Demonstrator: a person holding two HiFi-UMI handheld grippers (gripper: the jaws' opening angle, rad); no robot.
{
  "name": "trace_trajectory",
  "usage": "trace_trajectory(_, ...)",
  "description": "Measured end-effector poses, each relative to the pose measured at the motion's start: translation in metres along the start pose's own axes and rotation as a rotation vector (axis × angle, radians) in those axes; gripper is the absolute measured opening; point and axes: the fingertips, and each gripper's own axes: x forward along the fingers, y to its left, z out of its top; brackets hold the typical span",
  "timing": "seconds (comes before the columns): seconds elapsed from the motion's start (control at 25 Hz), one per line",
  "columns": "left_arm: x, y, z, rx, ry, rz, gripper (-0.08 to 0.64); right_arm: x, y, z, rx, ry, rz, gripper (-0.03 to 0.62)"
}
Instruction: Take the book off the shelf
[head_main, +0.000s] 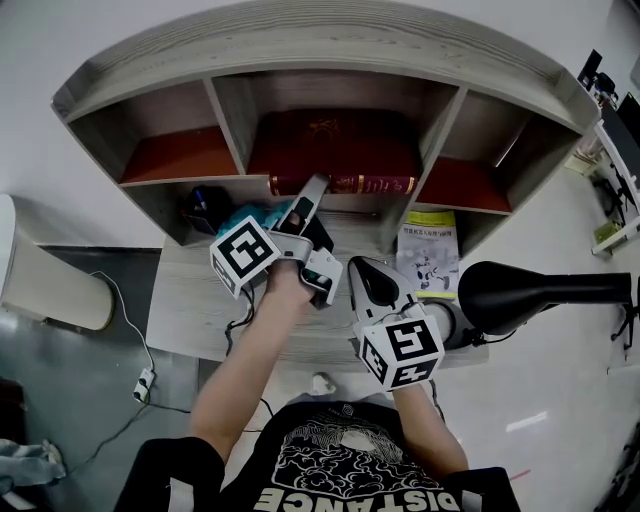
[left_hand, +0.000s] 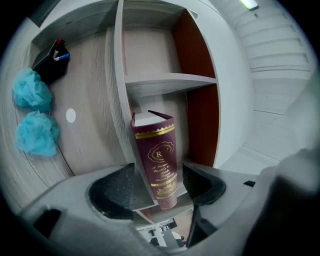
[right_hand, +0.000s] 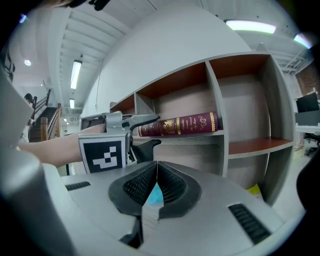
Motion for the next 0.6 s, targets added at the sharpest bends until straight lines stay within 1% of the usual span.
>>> trace_trajectory(0.16,0.013,-0.002,0.002,-0.061,0.01,-0.018,0.296,0.0,-0.002,-0.004,0.001,0.007,-0.006,0.017)
trace_trajectory(0.28,0.021,-0.001,0.002,-0.143,0.042,-0.022,0.296,0.0,-0.005,-0.008,0.007,0.016,-0.014,0.017)
trace_trajectory(0.36,0.024,-0.002,0.001,-0.181,0.053,-0.021,0.291,-0.001,-0.008,-0.012,0.012,0.021,-0.021,0.017)
trace_trajectory(0.44,0.024,-0.001,0.001,-0.203,0.053,-0.018,0.223,-0.002,-0.01,-0.013,0.014,0.023,-0.025,0.017)
trace_trajectory(0.6,0.023,0.001,0.0,-0.212,0.042,-0.018,0.214,-0.003,-0.01,-0.012,0.013,0.021,-0.026,0.017)
